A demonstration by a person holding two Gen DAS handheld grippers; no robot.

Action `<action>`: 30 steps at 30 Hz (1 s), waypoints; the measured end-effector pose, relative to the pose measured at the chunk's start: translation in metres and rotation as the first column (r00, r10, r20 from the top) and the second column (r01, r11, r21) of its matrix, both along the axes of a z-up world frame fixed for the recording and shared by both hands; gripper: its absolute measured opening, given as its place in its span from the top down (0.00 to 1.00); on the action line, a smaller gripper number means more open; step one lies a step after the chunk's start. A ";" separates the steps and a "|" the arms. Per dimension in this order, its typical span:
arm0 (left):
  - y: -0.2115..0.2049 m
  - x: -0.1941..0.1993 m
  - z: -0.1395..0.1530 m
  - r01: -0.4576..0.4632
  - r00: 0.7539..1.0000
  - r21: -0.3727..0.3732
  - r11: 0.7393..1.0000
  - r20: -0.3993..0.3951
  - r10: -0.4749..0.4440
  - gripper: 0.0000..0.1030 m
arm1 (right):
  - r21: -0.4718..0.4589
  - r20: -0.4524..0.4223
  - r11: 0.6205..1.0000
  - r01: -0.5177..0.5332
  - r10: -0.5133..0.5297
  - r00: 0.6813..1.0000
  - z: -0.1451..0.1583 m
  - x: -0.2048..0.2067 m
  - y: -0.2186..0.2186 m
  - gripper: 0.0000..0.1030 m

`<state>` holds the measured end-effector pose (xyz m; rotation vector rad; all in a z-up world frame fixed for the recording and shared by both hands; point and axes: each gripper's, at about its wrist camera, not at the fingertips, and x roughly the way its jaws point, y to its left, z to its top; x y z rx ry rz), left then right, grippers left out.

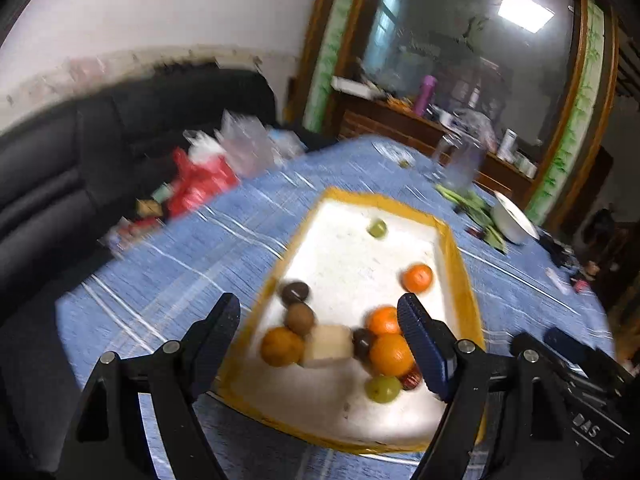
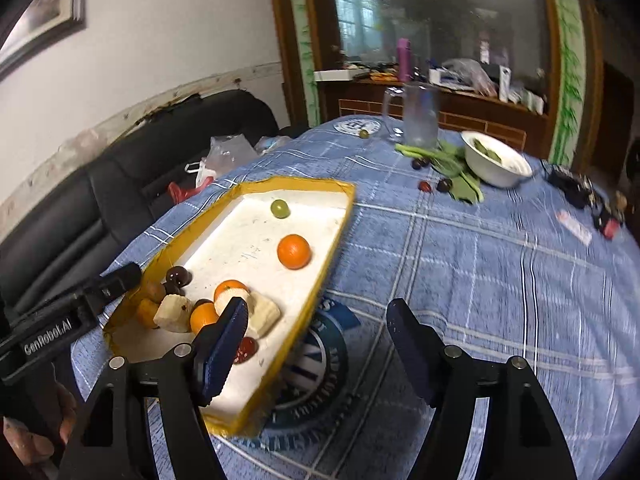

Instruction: Organize fruits

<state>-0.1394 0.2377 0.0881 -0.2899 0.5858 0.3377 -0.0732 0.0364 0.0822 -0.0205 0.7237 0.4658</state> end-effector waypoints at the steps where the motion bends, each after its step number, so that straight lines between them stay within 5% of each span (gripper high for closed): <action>1: -0.002 -0.002 0.004 -0.029 0.999 0.041 0.999 0.015 0.028 0.21 | 0.009 -0.008 1.000 0.006 -0.006 1.000 -0.001 -0.001 -0.003 0.25; 5: -0.024 -0.031 0.028 -0.185 0.972 0.231 0.955 0.184 0.144 0.00 | 0.014 -0.029 1.000 0.019 -0.018 0.999 -0.008 -0.008 -0.010 0.25; 10: -0.042 -0.063 0.048 -0.168 0.920 0.227 0.959 0.386 0.070 0.00 | 0.025 -0.031 1.000 0.010 -0.009 0.999 -0.009 -0.018 -0.013 0.25; 16: -0.049 -0.052 0.046 -0.117 0.960 0.224 0.968 0.275 0.052 0.00 | 0.005 0.012 1.000 -0.020 0.020 1.000 -0.006 -0.035 -0.007 0.25; 21: -0.065 -0.055 0.042 -0.120 0.959 0.269 0.956 0.282 0.041 0.00 | -0.018 0.051 0.999 -0.041 0.041 0.998 -0.003 -0.048 -0.003 0.23; 30: -0.072 -0.040 0.032 -0.060 0.989 0.284 0.957 0.146 0.018 0.00 | -0.044 0.066 0.997 -0.067 0.070 0.995 -0.004 -0.059 0.004 0.21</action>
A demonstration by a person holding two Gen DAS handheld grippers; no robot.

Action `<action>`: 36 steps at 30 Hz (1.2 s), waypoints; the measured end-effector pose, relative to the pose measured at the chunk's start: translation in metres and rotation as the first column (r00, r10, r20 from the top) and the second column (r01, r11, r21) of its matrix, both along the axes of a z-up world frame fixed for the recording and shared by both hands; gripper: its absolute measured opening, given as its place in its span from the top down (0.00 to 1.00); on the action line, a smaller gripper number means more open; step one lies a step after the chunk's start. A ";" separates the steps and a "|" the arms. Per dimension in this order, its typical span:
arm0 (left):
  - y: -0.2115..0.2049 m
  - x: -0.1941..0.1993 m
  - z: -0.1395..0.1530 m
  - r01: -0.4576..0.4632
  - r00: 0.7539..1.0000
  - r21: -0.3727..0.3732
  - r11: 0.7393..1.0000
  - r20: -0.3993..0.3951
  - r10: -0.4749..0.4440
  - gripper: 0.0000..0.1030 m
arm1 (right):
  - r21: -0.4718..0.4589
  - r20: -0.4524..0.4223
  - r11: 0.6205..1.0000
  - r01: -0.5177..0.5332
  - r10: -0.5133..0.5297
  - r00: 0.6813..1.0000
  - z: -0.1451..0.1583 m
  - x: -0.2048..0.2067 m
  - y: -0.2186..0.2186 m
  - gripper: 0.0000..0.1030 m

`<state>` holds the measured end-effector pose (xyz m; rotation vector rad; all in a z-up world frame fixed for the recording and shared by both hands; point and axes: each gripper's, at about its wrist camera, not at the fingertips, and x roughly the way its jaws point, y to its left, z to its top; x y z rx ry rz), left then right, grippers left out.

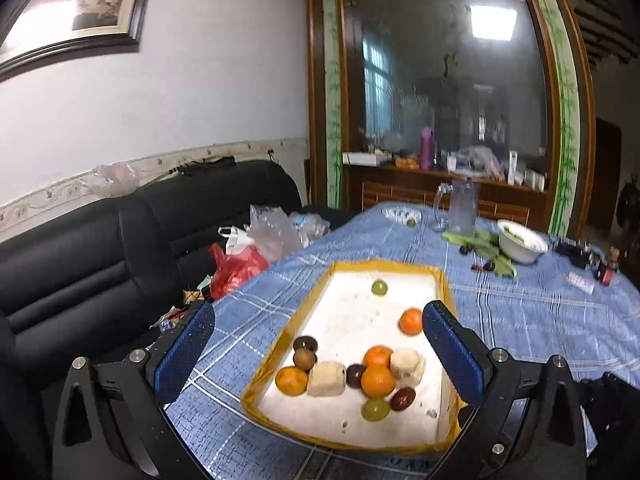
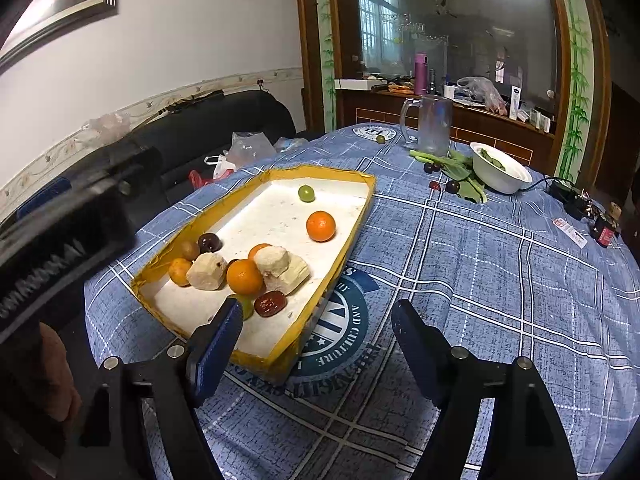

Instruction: Organize fruits

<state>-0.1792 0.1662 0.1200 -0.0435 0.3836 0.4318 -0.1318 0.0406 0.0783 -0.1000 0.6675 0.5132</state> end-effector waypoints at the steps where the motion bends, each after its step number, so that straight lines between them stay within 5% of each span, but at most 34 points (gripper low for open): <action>1: -0.001 0.002 -0.002 0.007 1.000 0.000 1.000 -0.011 -0.007 0.00 | -0.001 -0.002 1.000 -0.001 0.001 1.000 0.000 0.000 0.001 0.21; 20: 0.002 0.024 -0.030 0.018 0.988 -0.060 0.998 -0.153 -0.027 0.00 | -0.027 -0.033 1.000 -0.011 0.010 0.999 -0.010 0.005 0.010 0.20; 36: 0.003 0.027 -0.037 0.030 0.981 -0.104 0.994 -0.187 -0.049 0.00 | -0.046 -0.046 0.999 -0.016 0.014 0.999 -0.017 0.008 0.014 0.20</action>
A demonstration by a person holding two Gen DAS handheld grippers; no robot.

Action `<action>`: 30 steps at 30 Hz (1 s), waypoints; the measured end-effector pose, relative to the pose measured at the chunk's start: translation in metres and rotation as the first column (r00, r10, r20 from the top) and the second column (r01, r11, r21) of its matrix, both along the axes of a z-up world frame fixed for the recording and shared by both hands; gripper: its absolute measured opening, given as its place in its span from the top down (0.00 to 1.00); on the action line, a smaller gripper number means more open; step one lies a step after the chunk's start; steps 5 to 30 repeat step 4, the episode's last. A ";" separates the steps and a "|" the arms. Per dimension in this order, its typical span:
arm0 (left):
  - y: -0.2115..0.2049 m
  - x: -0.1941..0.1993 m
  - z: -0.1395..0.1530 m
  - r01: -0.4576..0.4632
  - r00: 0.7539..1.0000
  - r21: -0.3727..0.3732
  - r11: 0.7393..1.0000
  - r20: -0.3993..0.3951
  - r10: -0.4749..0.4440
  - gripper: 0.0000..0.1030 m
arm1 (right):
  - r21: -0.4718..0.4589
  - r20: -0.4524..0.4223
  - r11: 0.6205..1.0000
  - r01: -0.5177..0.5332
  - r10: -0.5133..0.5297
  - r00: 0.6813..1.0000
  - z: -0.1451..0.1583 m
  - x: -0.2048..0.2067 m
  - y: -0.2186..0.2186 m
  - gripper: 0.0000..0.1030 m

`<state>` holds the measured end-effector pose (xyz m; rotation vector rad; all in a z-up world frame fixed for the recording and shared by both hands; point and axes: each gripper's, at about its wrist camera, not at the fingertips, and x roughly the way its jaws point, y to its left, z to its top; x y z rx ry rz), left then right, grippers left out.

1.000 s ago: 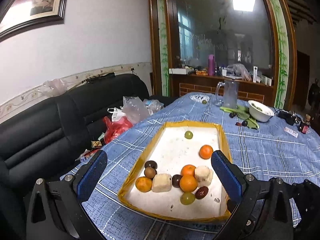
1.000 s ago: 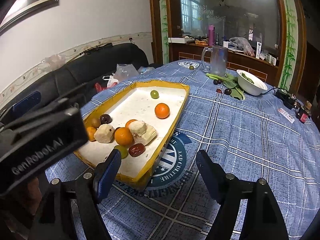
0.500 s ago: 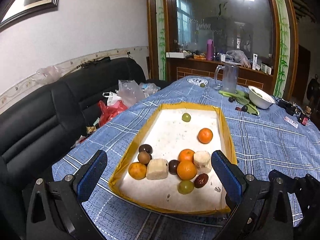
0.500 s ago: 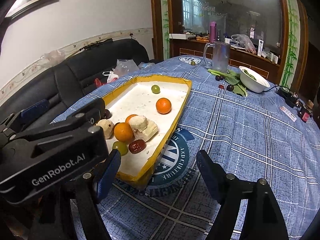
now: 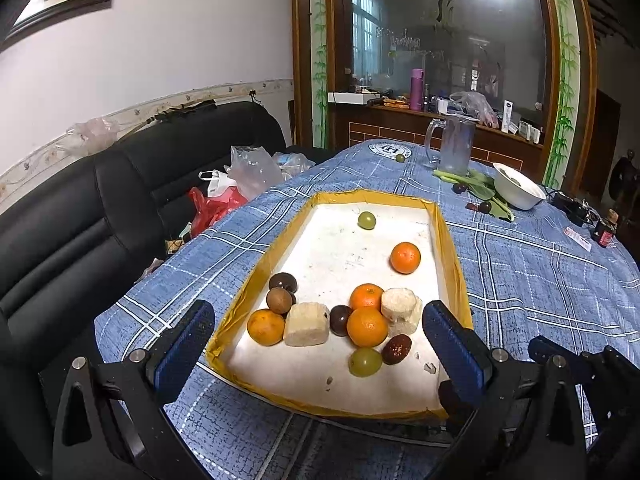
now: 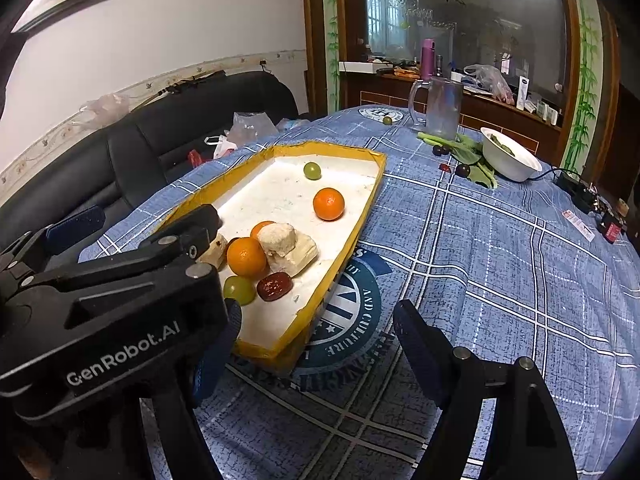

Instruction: Organize fruits

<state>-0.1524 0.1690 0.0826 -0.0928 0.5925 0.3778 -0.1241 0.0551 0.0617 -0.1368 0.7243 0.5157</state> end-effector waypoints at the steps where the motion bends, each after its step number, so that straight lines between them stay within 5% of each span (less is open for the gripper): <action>1: 0.000 0.000 0.000 0.004 1.000 -0.004 1.000 -0.002 -0.004 0.00 | -0.002 0.000 1.000 -0.001 0.001 1.000 0.000 0.000 0.001 0.20; 30: 0.000 0.002 -0.001 0.025 1.000 -0.025 0.999 -0.012 -0.025 0.00 | -0.006 -0.001 1.000 -0.001 0.001 1.000 -0.001 0.000 0.001 0.20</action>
